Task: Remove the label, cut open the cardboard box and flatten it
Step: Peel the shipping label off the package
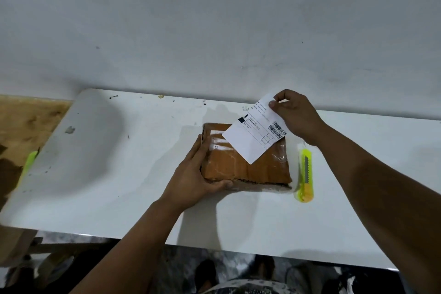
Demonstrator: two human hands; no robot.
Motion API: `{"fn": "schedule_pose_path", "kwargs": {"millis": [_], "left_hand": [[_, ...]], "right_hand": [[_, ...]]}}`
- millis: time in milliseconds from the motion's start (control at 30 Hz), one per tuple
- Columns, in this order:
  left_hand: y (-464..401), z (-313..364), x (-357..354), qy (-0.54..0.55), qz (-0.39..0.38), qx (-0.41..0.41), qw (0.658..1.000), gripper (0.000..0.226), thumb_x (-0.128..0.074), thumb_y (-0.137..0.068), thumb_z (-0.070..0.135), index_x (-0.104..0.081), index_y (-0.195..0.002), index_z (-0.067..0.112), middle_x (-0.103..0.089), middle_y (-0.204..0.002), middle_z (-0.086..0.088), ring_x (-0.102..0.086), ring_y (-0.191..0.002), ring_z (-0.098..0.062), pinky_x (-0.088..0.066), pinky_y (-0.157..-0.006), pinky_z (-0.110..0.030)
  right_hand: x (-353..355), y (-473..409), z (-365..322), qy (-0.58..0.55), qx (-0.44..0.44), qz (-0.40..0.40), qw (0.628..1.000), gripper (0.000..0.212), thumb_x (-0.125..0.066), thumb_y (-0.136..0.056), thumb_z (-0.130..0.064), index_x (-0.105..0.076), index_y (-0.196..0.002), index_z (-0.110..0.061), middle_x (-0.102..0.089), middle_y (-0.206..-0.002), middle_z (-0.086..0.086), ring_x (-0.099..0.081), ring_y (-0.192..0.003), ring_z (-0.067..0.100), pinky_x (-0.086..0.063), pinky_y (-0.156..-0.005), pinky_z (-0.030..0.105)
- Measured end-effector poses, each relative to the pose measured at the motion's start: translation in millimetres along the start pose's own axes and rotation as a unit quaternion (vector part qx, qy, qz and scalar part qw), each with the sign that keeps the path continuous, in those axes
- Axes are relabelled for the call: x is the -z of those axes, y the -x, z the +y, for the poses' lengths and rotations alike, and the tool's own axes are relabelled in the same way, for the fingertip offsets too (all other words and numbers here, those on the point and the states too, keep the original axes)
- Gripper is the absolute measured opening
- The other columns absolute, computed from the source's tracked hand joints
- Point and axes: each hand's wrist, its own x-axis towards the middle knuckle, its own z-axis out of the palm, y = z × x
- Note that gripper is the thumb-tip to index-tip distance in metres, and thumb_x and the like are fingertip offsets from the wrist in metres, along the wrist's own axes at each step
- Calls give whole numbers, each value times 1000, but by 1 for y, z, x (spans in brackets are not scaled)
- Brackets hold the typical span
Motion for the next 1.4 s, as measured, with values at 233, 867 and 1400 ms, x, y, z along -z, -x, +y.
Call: {"fn": "schedule_pose_path", "kwargs": {"millis": [233, 867, 1400], "left_hand": [[-9, -1, 4, 1, -46, -7, 999, 130, -83, -56, 70, 0, -154, 55, -11, -165, 25, -21, -150, 0, -34, -119, -36], [-29, 15, -3, -115, -64, -75, 989, 109, -86, -64, 58, -29, -154, 37, -42, -151, 15, -51, -132, -16, -46, -101, -29], [-20, 8, 3, -111, -35, -50, 992, 121, -87, -67, 53, -8, -158, 42, -53, -141, 13, -58, -121, -18, -52, -94, -34]], "right_hand": [[10, 23, -11, -14, 36, 19, 999, 13, -64, -94, -29, -59, -84, -21, -75, -80, 13, -61, -68, 20, -40, -63, 30], [3, 102, 20, -112, 62, 274, 953, 18, -62, -96, -18, -56, -80, -26, -67, -61, -10, -56, -54, 1, -44, -58, 19], [-13, 109, 37, -149, -9, 240, 959, 13, -48, -99, -38, -56, -92, -30, -66, -95, 2, -62, -90, 22, -51, -82, 42]]}}
